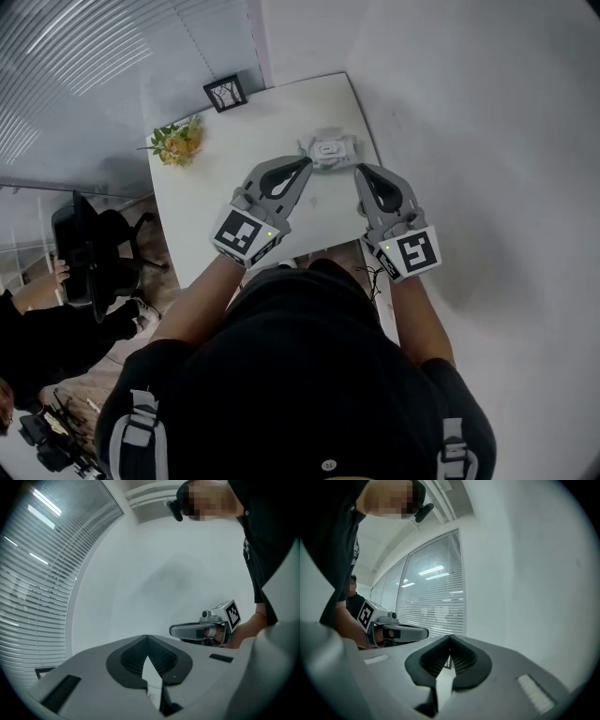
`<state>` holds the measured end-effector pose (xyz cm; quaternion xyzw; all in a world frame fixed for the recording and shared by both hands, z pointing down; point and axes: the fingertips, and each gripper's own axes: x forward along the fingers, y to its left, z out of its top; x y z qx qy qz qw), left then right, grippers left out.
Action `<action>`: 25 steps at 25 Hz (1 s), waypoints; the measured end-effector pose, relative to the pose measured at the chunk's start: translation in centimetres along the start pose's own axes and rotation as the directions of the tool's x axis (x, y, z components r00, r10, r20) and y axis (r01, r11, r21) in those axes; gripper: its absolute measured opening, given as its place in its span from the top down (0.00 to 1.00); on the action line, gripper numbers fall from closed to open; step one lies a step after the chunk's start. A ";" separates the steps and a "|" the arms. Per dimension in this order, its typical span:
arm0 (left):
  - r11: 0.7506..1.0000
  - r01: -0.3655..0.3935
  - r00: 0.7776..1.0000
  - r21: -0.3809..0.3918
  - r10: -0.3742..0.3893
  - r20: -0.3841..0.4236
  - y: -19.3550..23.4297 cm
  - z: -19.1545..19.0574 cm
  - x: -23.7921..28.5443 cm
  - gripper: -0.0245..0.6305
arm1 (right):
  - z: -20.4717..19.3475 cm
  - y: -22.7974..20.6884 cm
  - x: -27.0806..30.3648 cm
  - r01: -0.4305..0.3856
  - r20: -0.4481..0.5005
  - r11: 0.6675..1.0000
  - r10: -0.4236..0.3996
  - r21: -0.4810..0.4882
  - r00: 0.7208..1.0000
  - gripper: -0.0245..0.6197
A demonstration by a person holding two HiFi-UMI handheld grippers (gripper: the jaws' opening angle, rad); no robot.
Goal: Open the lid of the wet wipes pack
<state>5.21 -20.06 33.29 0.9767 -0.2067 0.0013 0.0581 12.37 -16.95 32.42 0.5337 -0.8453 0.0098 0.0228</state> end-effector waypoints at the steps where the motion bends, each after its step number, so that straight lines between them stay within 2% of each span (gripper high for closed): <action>1: 1.000 0.000 1.000 -0.002 0.000 0.004 -0.1 0.0 0.0 0.96 | 0.2 0.0 -0.1 0.000 0.004 1.000 0.000 -0.001 1.000 0.95; 10: 1.000 0.006 1.000 0.026 -0.006 -0.002 -0.9 0.5 0.3 0.96 | 0.6 -0.2 -0.4 -0.016 0.004 1.000 0.017 -0.007 1.000 0.95; 25: 1.000 -0.005 1.000 0.018 0.005 -0.007 -1.0 0.4 0.6 0.96 | 0.2 0.0 -0.3 -0.039 -0.022 0.999 0.038 -0.021 0.999 0.95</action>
